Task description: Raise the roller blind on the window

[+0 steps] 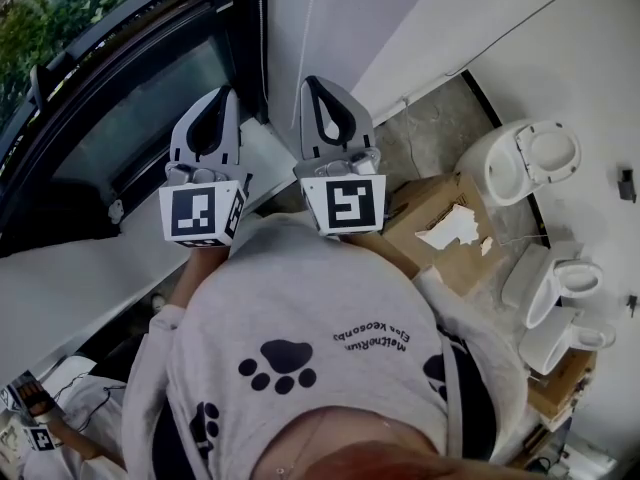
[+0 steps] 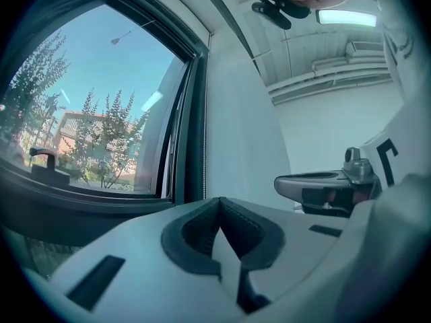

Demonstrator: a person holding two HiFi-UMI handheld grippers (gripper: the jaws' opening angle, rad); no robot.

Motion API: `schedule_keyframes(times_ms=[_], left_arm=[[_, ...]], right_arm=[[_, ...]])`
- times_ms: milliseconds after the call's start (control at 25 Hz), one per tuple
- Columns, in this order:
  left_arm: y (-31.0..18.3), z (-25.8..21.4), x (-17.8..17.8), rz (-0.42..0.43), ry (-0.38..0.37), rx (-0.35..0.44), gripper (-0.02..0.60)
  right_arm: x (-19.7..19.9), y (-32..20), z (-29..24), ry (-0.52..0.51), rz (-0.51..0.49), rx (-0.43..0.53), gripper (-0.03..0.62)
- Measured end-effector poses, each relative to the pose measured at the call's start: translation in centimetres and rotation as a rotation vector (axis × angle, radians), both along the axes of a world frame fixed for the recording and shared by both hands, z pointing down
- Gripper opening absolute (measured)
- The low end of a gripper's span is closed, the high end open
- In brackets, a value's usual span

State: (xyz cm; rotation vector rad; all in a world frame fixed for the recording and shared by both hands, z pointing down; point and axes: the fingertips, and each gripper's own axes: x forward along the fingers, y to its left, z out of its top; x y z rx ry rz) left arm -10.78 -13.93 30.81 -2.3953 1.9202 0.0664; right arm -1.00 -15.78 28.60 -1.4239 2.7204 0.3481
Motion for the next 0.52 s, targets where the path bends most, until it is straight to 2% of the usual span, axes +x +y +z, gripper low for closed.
schedule_keyframes(times_ms=[520], left_arm=[[-0.6, 1.0, 1.7, -0.011, 0.002, -0.004, 0.008]], right_arm=[[-0.1, -0.8, 1.4, 0.021, -0.076, -0.013, 0.009]])
